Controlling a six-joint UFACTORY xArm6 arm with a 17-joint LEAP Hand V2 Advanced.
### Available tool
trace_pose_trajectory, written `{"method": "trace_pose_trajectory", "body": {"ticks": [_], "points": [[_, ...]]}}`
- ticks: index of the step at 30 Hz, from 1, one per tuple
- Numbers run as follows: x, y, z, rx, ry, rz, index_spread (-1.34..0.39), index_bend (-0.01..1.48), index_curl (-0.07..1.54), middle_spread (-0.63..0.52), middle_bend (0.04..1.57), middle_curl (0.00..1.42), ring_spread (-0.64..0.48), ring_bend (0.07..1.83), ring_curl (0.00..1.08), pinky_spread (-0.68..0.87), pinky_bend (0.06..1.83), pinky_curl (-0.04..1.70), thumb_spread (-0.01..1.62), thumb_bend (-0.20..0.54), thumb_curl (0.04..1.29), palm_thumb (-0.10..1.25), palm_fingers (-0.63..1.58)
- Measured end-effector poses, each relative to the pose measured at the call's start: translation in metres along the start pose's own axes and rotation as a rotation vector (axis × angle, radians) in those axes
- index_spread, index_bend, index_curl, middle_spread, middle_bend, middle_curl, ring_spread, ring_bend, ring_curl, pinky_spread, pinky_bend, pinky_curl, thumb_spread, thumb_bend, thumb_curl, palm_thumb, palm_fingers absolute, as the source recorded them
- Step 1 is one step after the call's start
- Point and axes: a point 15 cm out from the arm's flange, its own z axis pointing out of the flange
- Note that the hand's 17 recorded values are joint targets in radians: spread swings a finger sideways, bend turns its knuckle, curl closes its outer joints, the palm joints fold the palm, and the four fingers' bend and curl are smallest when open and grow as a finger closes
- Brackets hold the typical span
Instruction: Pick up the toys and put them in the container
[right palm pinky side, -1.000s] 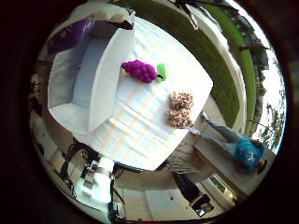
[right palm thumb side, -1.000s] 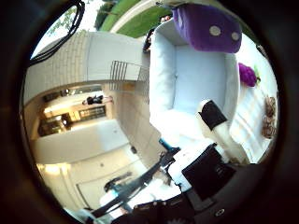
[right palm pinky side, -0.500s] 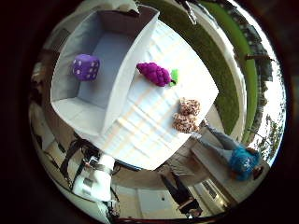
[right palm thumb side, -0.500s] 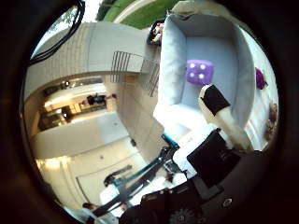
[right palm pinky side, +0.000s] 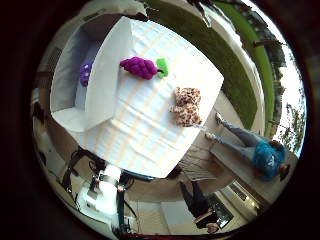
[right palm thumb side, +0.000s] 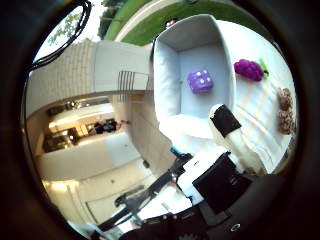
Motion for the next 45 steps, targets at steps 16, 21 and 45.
{"method": "trace_pose_trajectory", "body": {"ticks": [16, 21, 45], "points": [[0.203, 0.033, 0.05, -0.084, 0.197, 0.493, -0.06, 0.13, 0.21, 0.08, 0.19, 0.34, 0.32, 0.55, 0.36, 0.49, 0.71, 0.27, 1.15, -0.036, 0.4, 0.61, 0.23], [0.225, 0.03, 0.084, -0.129, 0.182, 0.524, -0.04, 0.13, 0.2, 0.07, 0.2, 0.36, 0.31, 0.59, 0.37, 0.49, 0.77, 0.28, 1.15, -0.03, 0.39, 0.59, 0.27], [0.217, 0.042, 0.12, -0.27, 0.133, 0.481, -0.57, 0.51, 0.21, -0.2, 0.98, 0.88, -0.05, 1.3, 0.71, 0.28, 1.36, 0.57, 1.14, 0.042, 0.49, 0.94, 1.04]]}}
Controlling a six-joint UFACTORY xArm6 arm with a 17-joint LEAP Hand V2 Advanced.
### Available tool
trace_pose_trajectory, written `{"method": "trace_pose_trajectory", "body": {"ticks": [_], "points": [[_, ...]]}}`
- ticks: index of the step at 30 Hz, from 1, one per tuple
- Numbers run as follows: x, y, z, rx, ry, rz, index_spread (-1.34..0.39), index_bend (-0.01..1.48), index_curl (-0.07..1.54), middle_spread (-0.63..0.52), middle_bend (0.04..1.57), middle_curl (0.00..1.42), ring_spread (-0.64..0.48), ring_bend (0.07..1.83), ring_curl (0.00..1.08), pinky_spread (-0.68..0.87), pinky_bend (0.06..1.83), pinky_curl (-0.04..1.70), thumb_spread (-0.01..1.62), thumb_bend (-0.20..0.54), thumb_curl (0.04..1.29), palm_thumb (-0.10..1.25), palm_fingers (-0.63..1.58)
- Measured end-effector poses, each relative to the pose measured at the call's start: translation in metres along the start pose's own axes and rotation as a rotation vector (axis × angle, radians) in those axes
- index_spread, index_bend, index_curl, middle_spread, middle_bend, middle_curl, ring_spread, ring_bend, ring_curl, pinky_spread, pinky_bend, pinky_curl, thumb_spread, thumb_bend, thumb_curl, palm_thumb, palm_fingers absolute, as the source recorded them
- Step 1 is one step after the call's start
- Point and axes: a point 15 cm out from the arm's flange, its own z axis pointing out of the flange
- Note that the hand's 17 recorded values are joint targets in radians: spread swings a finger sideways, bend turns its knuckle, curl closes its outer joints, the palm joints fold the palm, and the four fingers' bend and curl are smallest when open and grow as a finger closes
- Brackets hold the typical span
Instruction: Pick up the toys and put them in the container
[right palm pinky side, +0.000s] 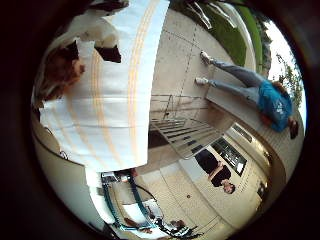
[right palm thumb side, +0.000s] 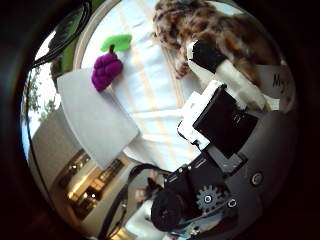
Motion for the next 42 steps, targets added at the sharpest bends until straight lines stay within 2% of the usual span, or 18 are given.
{"method": "trace_pose_trajectory", "body": {"ticks": [6, 13, 17, 26, 29, 32, 36, 38, 42], "points": [[-0.018, 0.013, -0.021, 0.032, -0.071, -0.029, -0.67, 0.7, 0.28, -0.23, 1.05, 0.97, -0.08, 1.36, 0.76, 0.22, 1.45, 0.67, 1.16, 0.024, 0.56, 0.99, 0.96], [-0.06, 0.056, -0.073, 0.092, -0.133, -0.12, -0.72, 0.8, 0.35, -0.24, 1.11, 1.03, -0.1, 1.41, 0.79, 0.18, 1.5, 0.73, 1.18, -0.002, 0.6, 1.0, 0.9], [-0.093, 0.08, -0.111, 0.176, -0.128, -0.204, -0.75, 0.85, 0.41, -0.24, 1.14, 1.06, -0.1, 1.45, 0.8, 0.17, 1.52, 0.77, 1.19, -0.009, 0.62, 0.99, 0.87], [-0.208, 0.118, -0.155, 0.281, -0.114, -0.424, -0.77, 0.88, 0.57, -0.24, 1.21, 1.09, -0.1, 1.52, 0.81, 0.14, 1.57, 0.83, 1.2, -0.012, 0.67, 0.97, 0.8], [-0.274, 0.138, -0.164, 0.307, -0.111, -0.507, -0.78, 0.87, 0.66, -0.24, 1.23, 1.09, -0.1, 1.55, 0.81, 0.13, 1.59, 0.85, 1.21, -0.012, 0.68, 0.97, 0.77], [-0.306, 0.135, -0.164, 0.336, -0.102, -0.536, -0.79, 0.87, 0.71, -0.24, 1.25, 1.1, -0.1, 1.56, 0.81, 0.13, 1.6, 0.87, 1.21, -0.014, 0.69, 0.97, 0.75], [-0.327, 0.111, -0.169, 0.411, -0.11, -0.545, -0.79, 0.87, 0.75, -0.24, 1.27, 1.1, -0.11, 1.57, 0.81, 0.13, 1.6, 0.87, 1.21, -0.024, 0.69, 0.94, 0.74], [-0.337, 0.1, -0.165, 0.421, -0.114, -0.554, -0.77, 0.86, 0.78, -0.23, 1.26, 1.08, -0.09, 1.57, 0.8, 0.14, 1.55, 0.87, 1.21, -0.04, 0.66, 0.88, 0.69], [-0.354, 0.088, -0.144, 0.364, -0.155, -0.578, -0.66, 0.73, 0.8, -0.17, 1.13, 0.98, -0.02, 1.45, 0.73, 0.2, 1.45, 0.83, 1.21, -0.033, 0.61, 0.83, 0.57]]}}
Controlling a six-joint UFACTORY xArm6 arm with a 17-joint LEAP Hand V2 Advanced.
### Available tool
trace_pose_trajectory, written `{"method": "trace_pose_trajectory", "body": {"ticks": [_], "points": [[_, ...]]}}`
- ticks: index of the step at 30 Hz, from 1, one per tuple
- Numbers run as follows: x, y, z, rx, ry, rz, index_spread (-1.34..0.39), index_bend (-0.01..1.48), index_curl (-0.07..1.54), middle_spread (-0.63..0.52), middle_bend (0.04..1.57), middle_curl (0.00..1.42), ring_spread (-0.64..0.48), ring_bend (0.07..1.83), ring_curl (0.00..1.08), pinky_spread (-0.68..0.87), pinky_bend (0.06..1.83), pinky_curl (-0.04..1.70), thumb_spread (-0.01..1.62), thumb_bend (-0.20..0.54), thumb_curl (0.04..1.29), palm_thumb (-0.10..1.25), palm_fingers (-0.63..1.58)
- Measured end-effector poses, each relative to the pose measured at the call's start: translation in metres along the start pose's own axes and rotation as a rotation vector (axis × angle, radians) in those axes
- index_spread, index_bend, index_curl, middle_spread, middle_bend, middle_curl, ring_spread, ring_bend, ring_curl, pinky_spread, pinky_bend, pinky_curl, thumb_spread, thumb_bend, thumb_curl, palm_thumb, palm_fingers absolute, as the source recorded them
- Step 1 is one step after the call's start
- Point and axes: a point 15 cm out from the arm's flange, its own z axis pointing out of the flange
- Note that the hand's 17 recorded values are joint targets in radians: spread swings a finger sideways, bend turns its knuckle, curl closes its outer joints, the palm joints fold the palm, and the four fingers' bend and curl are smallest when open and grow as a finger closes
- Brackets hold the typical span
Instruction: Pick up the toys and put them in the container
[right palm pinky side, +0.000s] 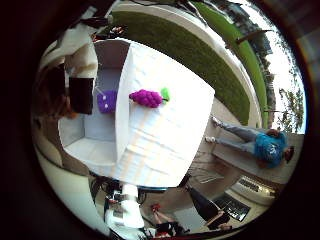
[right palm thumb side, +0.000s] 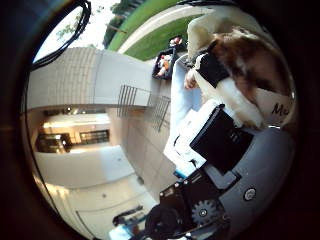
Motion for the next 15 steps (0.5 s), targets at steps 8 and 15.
{"method": "trace_pose_trajectory", "body": {"ticks": [8, 15], "points": [[-0.011, 0.014, 0.054, -0.19, -0.08, -0.071, -0.46, 0.44, 0.61, -0.03, 0.44, 0.61, 0.19, 0.91, 0.47, 0.35, 1.08, 0.65, 1.21, -0.029, 0.54, 0.77, -0.22], [-0.002, 0.015, 0.05, -0.183, -0.086, -0.082, -0.46, 0.22, 0.46, 0.02, 0.16, 0.44, 0.27, 0.57, 0.32, 0.42, 0.81, 0.49, 1.19, -0.027, 0.49, 0.74, -0.14]]}}
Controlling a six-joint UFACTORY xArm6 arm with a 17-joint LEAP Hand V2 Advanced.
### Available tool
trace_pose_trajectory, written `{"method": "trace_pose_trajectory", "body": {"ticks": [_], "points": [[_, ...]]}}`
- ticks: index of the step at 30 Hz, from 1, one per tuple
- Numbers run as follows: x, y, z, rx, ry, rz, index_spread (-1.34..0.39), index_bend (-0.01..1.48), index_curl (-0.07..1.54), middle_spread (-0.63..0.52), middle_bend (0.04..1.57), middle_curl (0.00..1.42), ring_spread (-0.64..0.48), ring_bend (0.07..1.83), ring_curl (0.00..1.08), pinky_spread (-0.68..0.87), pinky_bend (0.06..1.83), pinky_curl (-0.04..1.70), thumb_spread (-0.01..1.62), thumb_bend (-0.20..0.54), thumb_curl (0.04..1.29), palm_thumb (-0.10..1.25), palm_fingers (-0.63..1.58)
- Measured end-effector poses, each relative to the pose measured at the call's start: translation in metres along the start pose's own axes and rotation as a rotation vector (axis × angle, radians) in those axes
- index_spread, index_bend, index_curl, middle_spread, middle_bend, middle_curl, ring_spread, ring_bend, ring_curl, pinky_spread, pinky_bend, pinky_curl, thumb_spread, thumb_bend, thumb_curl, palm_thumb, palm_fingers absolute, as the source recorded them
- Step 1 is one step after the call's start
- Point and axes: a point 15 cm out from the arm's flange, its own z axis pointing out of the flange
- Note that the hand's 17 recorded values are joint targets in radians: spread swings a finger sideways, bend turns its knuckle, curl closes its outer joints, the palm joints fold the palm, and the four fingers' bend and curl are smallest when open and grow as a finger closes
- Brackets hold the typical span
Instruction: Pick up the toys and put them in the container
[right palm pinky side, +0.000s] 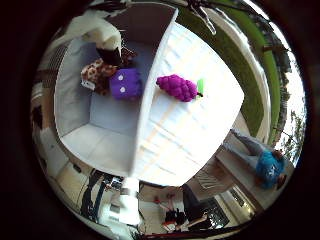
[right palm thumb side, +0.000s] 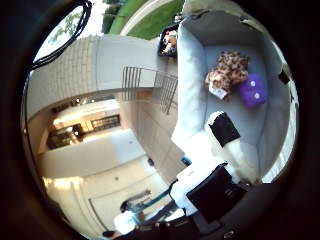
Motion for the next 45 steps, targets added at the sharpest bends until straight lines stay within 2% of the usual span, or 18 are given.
{"method": "trace_pose_trajectory", "body": {"ticks": [8, 13, 25, 30, 34, 36, 45], "points": [[0.006, 0.015, -0.026, 0.047, 0.014, -0.012, -0.47, 0.16, 0.37, 0.04, 0.13, 0.34, 0.3, 0.47, 0.29, 0.45, 0.72, 0.41, 1.17, -0.026, 0.47, 0.74, -0.08], [0.014, 0.04, -0.053, 0.073, 0.02, -0.008, -0.46, 0.15, 0.32, 0.04, 0.15, 0.31, 0.3, 0.44, 0.29, 0.46, 0.69, 0.37, 1.17, -0.024, 0.46, 0.74, -0.05], [0.097, 0.107, -0.089, 0.085, 0.019, 0.133, -0.42, 0.18, 0.3, 0.05, 0.18, 0.31, 0.29, 0.42, 0.3, 0.46, 0.63, 0.32, 1.17, -0.02, 0.46, 0.77, 0.04], [0.138, 0.106, -0.07, 0.024, 0.057, 0.168, -0.41, 0.2, 0.31, 0.04, 0.17, 0.31, 0.28, 0.41, 0.3, 0.45, 0.58, 0.3, 1.17, -0.001, 0.47, 0.83, 0.07], [0.166, 0.099, -0.066, 0.028, 0.118, 0.166, -0.4, 0.19, 0.31, 0.03, 0.17, 0.31, 0.27, 0.41, 0.3, 0.45, 0.56, 0.29, 1.17, -0.005, 0.48, 0.85, 0.09], [0.184, 0.099, -0.052, -0.022, 0.146, 0.175, -0.39, 0.19, 0.31, 0.02, 0.17, 0.31, 0.26, 0.41, 0.3, 0.45, 0.55, 0.28, 1.17, -0.015, 0.48, 0.85, 0.1], [0.211, 0.066, 0.002, -0.137, 0.207, 0.147, -0.35, 0.16, 0.29, 0.03, 0.17, 0.31, 0.25, 0.4, 0.31, 0.44, 0.54, 0.27, 1.13, -0.034, 0.48, 0.79, 0.06]]}}
